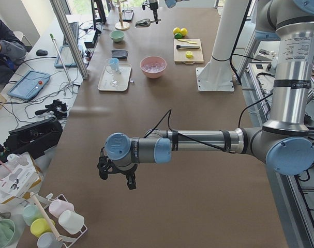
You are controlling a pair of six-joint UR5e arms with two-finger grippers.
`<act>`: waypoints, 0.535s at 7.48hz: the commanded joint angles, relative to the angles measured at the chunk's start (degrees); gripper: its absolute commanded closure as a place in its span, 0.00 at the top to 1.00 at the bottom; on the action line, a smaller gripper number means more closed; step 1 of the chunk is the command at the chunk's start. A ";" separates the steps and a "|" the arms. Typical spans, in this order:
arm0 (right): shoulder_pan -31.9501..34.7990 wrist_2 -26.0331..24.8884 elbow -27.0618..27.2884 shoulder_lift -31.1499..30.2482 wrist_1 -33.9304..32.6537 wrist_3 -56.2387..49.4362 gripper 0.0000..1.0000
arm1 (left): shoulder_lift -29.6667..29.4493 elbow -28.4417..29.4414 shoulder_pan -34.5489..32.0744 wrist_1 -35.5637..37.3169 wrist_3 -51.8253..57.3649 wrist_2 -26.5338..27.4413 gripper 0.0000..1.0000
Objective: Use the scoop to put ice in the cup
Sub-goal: 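Carry the empty scoop back to its spot beside the green bowl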
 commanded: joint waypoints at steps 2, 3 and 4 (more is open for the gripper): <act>-5.72 0.10 -9.76 -2.01 12.41 0.79 0.00 | 0.05 -0.96 0.22 -0.10 -0.03 0.27 0.98; -6.17 0.10 -12.83 -2.09 16.52 0.87 0.00 | -0.12 -1.14 0.40 -0.01 -0.12 1.31 0.98; -6.35 0.10 -14.78 -2.01 18.91 0.96 0.00 | 0.31 -1.23 0.48 -0.01 -0.12 1.76 0.98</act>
